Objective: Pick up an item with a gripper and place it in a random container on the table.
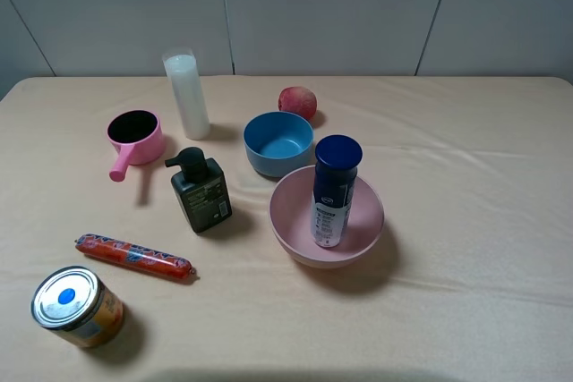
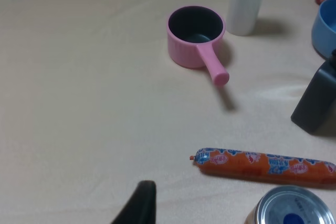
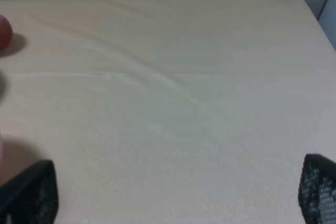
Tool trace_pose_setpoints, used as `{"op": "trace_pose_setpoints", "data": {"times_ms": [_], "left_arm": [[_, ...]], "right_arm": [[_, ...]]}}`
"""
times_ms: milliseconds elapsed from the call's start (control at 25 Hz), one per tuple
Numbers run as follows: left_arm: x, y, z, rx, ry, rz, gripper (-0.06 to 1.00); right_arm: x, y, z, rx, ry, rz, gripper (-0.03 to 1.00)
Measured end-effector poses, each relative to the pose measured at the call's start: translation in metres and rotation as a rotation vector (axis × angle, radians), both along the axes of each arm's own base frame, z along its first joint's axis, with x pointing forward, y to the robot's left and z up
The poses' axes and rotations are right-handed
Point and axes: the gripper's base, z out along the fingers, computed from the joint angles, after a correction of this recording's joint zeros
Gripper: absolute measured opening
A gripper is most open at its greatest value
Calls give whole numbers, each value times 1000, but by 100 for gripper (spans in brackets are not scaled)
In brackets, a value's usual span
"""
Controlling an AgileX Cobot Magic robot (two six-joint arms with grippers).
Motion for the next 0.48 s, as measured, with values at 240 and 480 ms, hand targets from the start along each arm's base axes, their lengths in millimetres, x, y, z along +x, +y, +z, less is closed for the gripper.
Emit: {"op": "trace_pose_setpoints", "data": {"times_ms": [240, 480], "left_arm": [[0, 0, 0, 0, 0, 0, 100], [0, 0, 0, 0, 0, 0, 100]], "right_arm": [[0, 0, 0, -2, 0, -1, 69], [0, 0, 0, -2, 0, -1, 69]]}}
